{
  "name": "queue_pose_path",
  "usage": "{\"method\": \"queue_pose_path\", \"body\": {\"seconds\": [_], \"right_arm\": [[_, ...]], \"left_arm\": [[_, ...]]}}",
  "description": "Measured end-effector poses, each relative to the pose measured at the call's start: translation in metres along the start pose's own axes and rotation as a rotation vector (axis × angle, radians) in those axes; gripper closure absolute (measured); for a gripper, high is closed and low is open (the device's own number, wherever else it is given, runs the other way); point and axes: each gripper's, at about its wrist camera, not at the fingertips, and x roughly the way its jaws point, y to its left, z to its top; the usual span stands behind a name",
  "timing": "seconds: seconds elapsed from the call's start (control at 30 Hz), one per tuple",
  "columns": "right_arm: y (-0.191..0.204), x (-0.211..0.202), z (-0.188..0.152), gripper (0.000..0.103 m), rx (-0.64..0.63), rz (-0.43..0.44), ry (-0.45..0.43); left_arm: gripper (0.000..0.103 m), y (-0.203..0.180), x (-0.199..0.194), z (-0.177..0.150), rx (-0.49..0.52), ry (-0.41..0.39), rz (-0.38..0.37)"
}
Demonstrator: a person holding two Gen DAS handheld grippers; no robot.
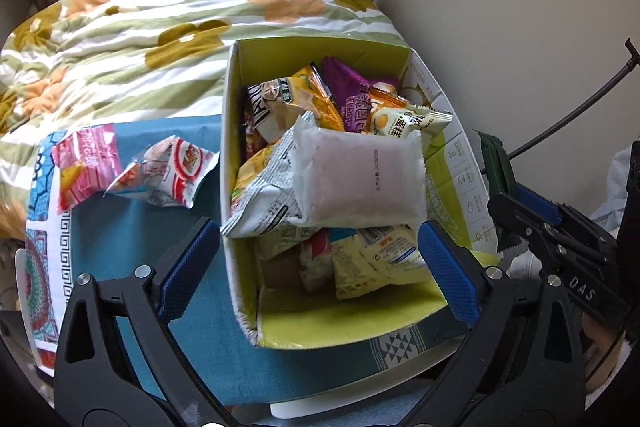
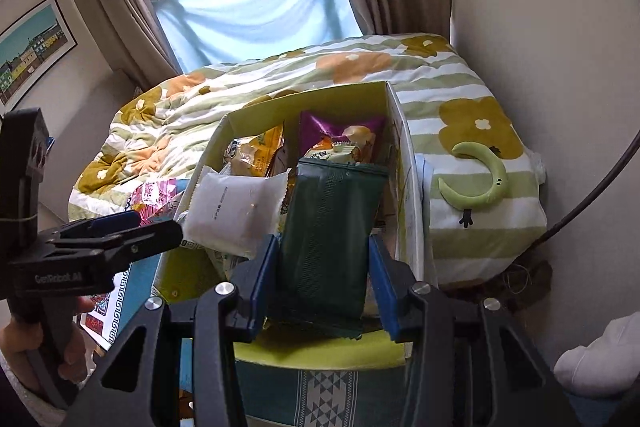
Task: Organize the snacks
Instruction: 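Carry the white packet with the left tool while the right tool carries the green packet into the box, then release both packets into the box and withdraw both tools toward the table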
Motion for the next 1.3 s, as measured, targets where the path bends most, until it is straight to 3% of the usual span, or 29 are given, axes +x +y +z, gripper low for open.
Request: {"method": "queue_pose_path", "body": {"seconds": [0.27,0.33,0.37,0.43,0.47,0.73,1.03,1.3], "right_arm": [[0.002,0.012,0.002,0.062,-0.002,0.001,0.035],[0.001,0.015,0.001,0.057,0.016,0.007,0.037],[0.0,0.016,0.0,0.053,0.026,0.015,0.038],[-0.002,0.017,-0.003,0.008,0.037,0.014,0.045],[-0.003,0.016,-0.006,0.001,0.037,0.012,0.037],[-0.002,0.003,-0.02,0.0,0.014,0.002,0.018],[0.001,-0.02,-0.019,0.0,-0.021,0.022,-0.033],[0.02,-0.036,-0.007,0.0,-0.105,0.071,-0.068]], "left_arm": [[0.004,0.028,-0.012,-0.014,-0.04,-0.005,0.03],[0.004,0.031,-0.012,-0.017,-0.046,0.001,0.034],[0.004,0.033,-0.011,-0.019,-0.049,0.004,0.037],[0.004,0.036,-0.01,-0.025,-0.054,0.009,0.039],[0.004,0.037,-0.01,-0.028,-0.056,0.013,0.04],[0.004,0.035,-0.011,-0.042,-0.069,0.021,0.038],[0.004,0.02,-0.049,-0.045,-0.059,-0.069,0.079],[0.004,0.031,-0.088,-0.057,-0.107,-0.135,0.171]]}}
